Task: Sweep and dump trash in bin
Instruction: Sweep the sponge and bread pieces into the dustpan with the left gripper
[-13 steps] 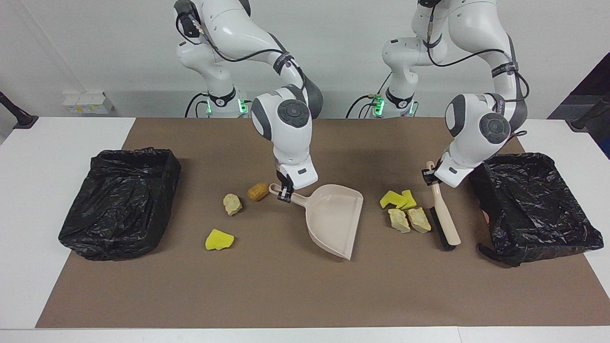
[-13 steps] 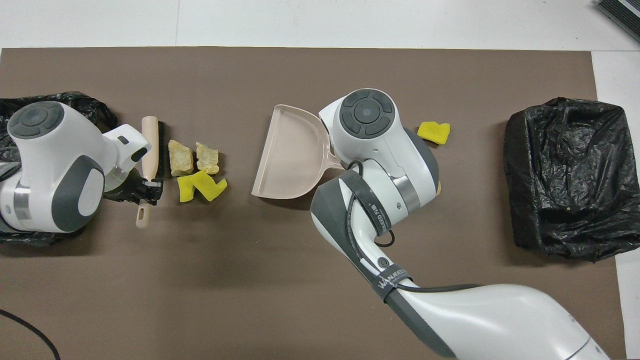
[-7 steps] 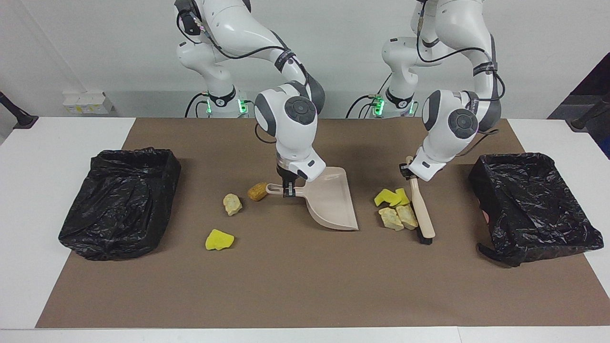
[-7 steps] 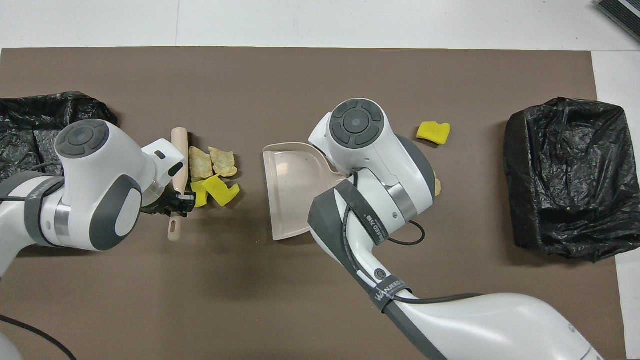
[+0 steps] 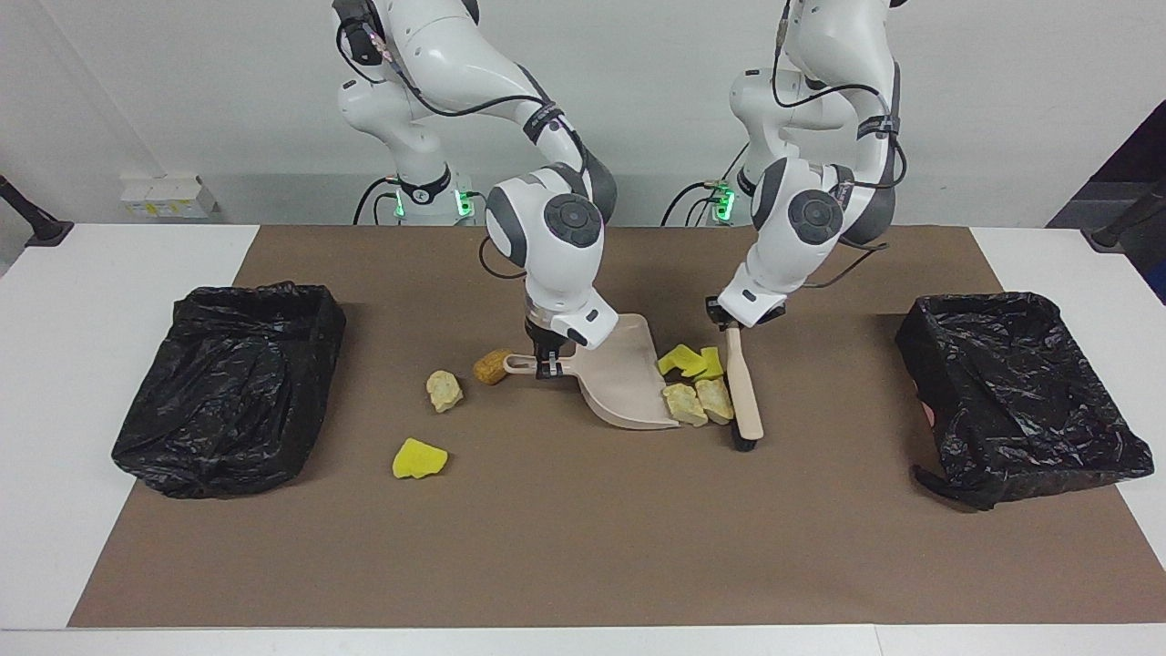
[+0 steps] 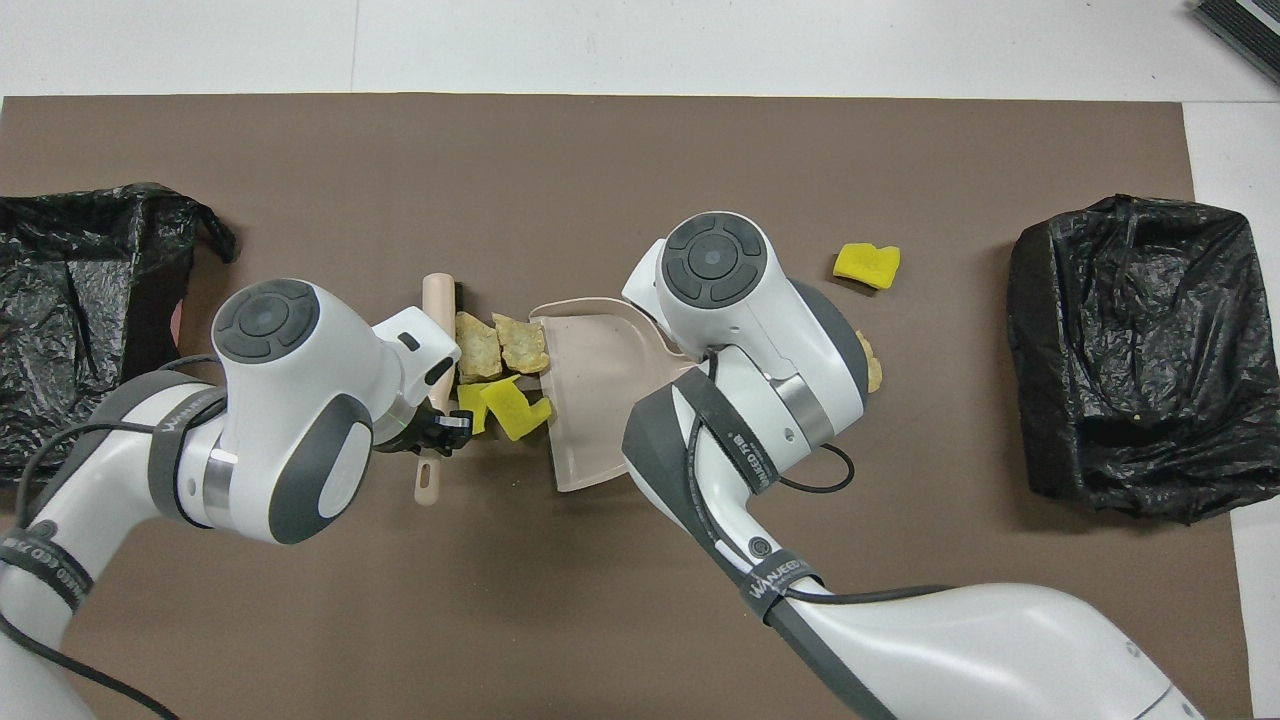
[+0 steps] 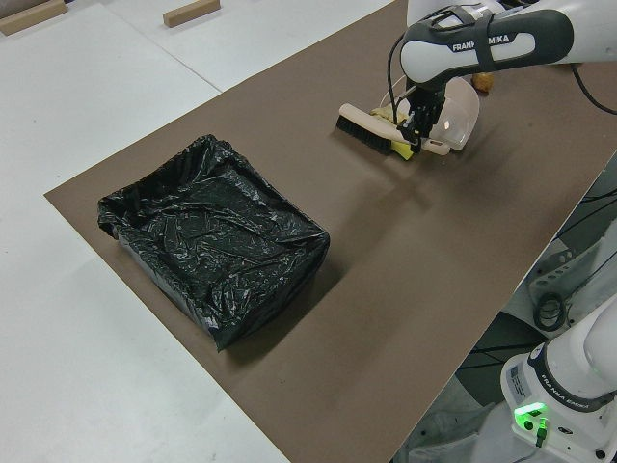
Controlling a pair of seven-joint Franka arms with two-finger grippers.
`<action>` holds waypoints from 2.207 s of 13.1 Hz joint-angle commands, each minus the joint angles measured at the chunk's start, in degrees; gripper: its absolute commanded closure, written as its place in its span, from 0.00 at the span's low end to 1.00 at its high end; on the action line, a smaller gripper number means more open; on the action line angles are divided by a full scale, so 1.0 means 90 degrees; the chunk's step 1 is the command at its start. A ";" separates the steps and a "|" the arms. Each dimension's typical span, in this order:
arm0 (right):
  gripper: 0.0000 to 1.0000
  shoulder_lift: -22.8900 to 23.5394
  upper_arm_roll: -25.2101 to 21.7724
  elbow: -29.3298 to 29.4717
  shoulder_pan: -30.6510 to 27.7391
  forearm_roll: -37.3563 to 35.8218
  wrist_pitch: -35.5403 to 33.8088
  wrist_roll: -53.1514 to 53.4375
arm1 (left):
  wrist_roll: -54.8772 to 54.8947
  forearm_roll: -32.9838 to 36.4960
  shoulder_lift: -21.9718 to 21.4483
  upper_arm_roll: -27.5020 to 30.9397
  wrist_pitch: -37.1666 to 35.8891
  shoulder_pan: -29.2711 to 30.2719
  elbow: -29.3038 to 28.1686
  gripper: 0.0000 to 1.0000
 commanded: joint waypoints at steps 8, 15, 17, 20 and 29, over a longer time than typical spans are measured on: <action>1.00 -0.0043 0.0051 -0.0100 -0.0191 -0.0066 0.0136 -0.0193 | -0.0762 -0.0764 -0.0487 0.0150 -0.0538 -0.0695 0.0385 1.00; 1.00 -0.0062 0.0061 -0.0119 -0.0299 -0.0007 0.0145 -0.0370 | -0.0810 -0.0774 -0.1648 0.0160 -0.1948 0.0011 -0.0487 1.00; 1.00 -0.0072 0.0061 -0.0138 -0.0269 0.0002 0.0126 -0.0302 | -0.1247 -0.0783 -0.1611 0.0140 -0.1356 -0.0514 -0.1056 1.00; 1.00 -0.0092 0.0061 -0.0168 -0.0240 0.0090 0.0087 0.0088 | -0.1338 -0.0977 -0.1591 0.0131 -0.0952 -0.0966 -0.1362 1.00; 1.00 -0.0101 0.0061 -0.0168 -0.0230 0.0090 0.0116 0.0226 | -0.1338 -0.1906 -0.1083 0.0150 -0.0122 -0.1534 -0.0844 1.00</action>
